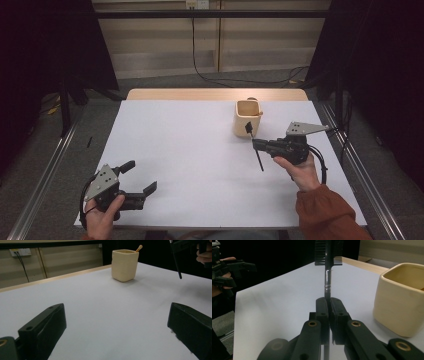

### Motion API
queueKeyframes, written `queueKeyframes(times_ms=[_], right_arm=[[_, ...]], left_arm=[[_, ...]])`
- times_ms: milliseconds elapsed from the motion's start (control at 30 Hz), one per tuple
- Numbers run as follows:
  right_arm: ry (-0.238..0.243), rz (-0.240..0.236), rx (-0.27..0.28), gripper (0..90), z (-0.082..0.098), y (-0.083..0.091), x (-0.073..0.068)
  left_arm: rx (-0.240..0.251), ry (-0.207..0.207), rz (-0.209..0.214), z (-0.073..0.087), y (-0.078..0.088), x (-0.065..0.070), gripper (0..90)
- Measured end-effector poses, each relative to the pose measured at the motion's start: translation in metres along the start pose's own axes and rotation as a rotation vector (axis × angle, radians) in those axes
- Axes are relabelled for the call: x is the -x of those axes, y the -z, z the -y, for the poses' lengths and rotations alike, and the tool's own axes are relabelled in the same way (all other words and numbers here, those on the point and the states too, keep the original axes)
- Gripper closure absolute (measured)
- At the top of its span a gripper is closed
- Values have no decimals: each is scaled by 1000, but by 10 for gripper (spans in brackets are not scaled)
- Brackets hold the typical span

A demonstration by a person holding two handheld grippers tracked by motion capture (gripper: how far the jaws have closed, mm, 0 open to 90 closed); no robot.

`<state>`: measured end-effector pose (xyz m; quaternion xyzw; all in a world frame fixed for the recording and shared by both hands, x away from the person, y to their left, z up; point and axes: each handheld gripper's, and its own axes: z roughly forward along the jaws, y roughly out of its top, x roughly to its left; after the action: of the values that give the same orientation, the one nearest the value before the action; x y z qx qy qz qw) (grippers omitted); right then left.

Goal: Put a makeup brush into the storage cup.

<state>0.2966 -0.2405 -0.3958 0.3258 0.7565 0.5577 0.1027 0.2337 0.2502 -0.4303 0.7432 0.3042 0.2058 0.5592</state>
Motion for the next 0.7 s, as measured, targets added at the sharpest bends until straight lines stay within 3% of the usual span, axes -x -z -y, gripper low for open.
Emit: queueKeyframes(times_ms=[267, 333, 700], right_arm=[[4, 2, 50, 858, -11, 6, 1], [18, 23, 64, 858, -16, 8, 0], [47, 11, 123, 858, -42, 5, -1]], left_arm=[[-1, 1, 0, 0, 0, 0, 19], [-2, 0, -1, 0, -1, 0, 19], [0, 5, -2, 0, 0, 0, 19]])
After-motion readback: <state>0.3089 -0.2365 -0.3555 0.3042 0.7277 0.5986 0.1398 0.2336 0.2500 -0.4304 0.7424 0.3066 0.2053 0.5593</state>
